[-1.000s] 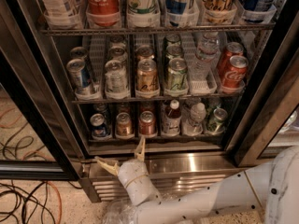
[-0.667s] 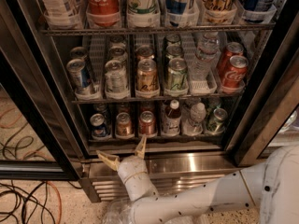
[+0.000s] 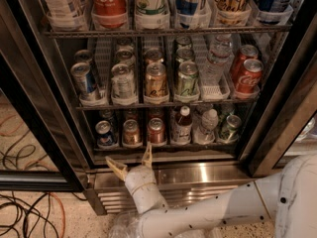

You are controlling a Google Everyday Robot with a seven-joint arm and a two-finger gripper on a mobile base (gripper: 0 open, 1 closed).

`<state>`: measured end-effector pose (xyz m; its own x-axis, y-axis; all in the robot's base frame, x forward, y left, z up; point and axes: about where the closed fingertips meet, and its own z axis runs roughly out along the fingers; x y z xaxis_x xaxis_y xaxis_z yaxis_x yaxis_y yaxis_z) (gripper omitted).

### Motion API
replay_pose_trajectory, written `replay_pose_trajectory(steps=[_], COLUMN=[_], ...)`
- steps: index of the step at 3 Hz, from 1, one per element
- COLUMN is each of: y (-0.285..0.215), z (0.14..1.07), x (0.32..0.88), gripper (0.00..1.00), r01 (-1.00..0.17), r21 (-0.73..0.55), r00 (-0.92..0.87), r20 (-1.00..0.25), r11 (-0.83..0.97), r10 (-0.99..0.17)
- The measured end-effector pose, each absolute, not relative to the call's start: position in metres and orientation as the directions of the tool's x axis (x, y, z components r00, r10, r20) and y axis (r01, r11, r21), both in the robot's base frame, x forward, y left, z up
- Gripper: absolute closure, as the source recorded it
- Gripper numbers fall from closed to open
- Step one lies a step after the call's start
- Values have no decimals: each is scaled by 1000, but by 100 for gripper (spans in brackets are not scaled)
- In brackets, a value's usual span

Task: Pick orange can from bottom shelf of fridge

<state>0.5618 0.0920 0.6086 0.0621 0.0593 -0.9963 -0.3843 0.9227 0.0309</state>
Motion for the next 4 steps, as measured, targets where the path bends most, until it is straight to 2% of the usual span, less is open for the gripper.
replay_pose_trajectory(steps=[1,2,3,4], y=[92,92,92,92], z=[609,609,609,608], x=[562,562,562,563], gripper=[29,42,37,38], r01=[-384,-384,-384,-383], r21=[31,31,31,29], r00=[62,62,62,61], r20=[-996,-996,-996,-996], r11=[923,923,923,923], r10=[59,59,59,57])
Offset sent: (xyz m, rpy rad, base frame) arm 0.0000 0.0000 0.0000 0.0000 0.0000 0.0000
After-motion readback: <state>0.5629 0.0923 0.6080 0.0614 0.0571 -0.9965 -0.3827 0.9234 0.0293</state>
